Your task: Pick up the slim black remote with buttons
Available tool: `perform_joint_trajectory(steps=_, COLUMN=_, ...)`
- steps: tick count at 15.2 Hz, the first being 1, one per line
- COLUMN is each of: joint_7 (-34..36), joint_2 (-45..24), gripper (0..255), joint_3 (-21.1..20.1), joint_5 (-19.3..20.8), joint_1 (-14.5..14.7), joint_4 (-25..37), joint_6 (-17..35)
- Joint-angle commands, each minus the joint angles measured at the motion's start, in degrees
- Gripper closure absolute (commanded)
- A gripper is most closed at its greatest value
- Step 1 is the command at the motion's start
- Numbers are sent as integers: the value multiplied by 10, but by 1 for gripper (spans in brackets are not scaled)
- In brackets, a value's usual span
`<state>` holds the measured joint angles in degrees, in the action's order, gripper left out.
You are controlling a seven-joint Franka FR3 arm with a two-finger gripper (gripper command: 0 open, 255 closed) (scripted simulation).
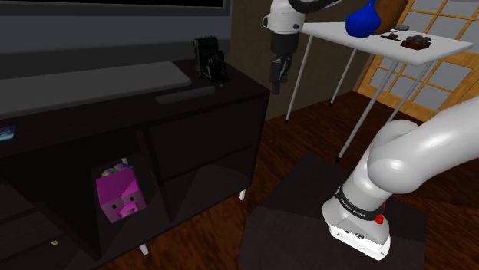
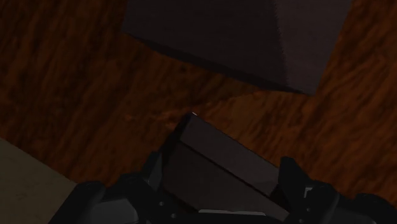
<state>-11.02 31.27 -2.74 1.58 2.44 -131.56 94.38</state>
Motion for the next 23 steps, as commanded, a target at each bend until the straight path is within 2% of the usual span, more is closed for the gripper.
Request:
perform_joint_trajectory(steps=1, joint_7=-32, joint_2=-41, gripper=0, joint_3=-1, joint_5=2, joint_1=12, joint_4=23, joint_6=26)
perform_joint_trajectory(steps=11, joint_7=-182, joint_2=-220, gripper=0, joint_3=-20, joint_5=11, joint_1=61, joint_4=182, joint_6=86)
perform_joint_trajectory(steps=23, joint_7=-339, joint_2=-402, gripper=0, joint_3=-74, joint_5=29, joint_1=116, joint_4=397, joint_6=98)
